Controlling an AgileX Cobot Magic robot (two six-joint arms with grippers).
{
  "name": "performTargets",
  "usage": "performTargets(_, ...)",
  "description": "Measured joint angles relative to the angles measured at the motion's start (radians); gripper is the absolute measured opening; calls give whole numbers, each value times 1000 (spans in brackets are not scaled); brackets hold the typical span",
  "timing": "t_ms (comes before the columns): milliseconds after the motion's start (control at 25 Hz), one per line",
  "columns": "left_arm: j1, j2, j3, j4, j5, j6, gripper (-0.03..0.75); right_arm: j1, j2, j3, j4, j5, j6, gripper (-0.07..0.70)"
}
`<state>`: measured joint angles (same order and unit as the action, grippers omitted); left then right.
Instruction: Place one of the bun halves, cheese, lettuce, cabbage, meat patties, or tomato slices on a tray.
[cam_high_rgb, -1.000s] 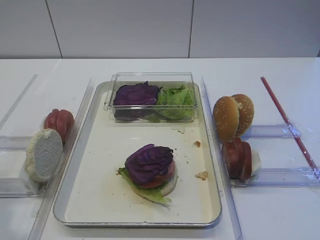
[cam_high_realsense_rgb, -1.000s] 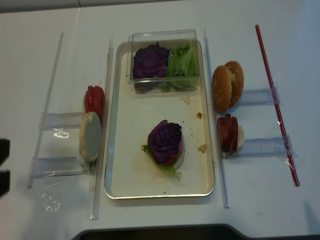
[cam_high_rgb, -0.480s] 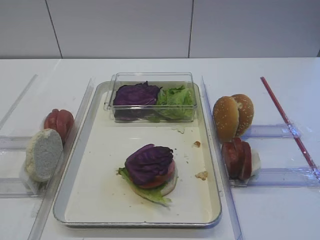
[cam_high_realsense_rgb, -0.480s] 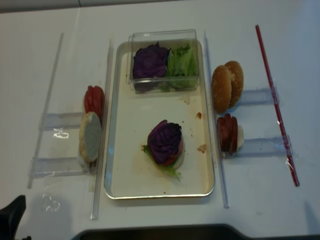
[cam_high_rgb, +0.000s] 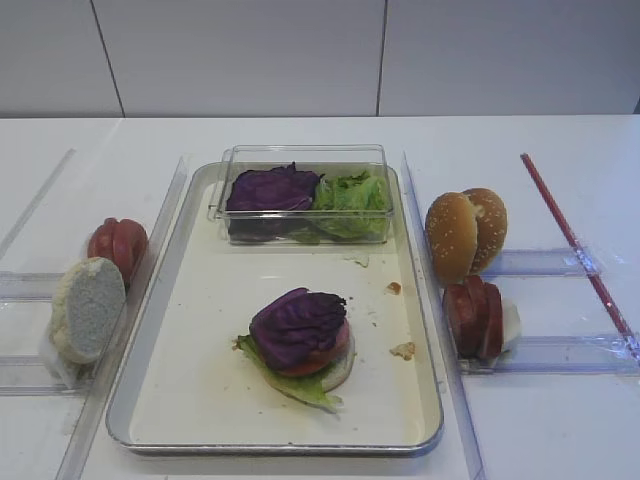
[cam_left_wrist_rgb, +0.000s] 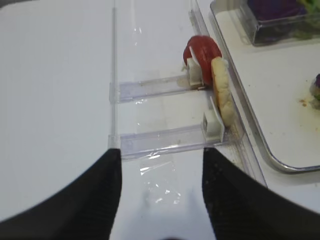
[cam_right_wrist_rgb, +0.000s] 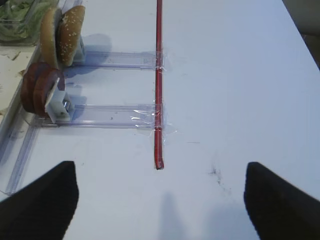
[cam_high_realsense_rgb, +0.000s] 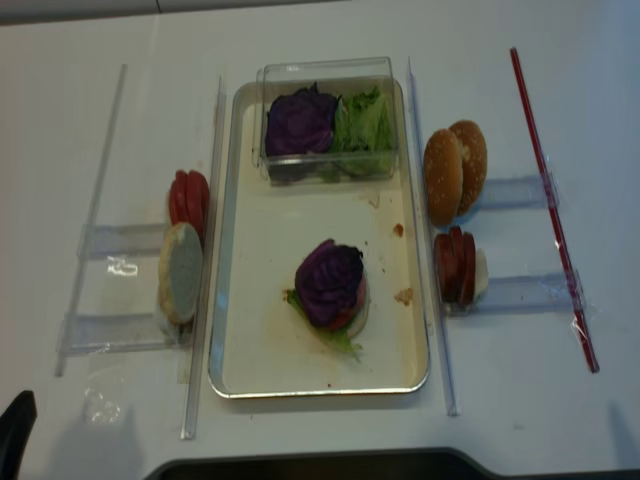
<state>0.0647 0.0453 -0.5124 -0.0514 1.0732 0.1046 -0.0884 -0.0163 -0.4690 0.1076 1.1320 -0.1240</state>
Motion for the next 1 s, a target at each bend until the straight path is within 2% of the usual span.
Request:
performTargets(120, 0, -54, 0, 0, -12, 0, 377, 0, 0, 0, 0, 0, 0, 692)
performTargets(440, 2, -60, 6, 22, -21, -22, 377, 0, 0, 0, 0, 0, 2, 692)
performTargets(520, 3, -60, 6, 32, -4, -39, 377, 0, 0, 0, 0, 0, 2, 692)
performTargets(640, 3, -60, 13, 89, 67, -105, 377, 0, 0, 0, 0, 0, 2, 692)
performTargets(720, 3, -60, 27, 131, 90, -164, 377, 0, 0, 0, 0, 0, 2, 692)
performTargets(1000, -2, -62, 28, 158, 98, -204, 377, 0, 0, 0, 0, 0, 2, 692)
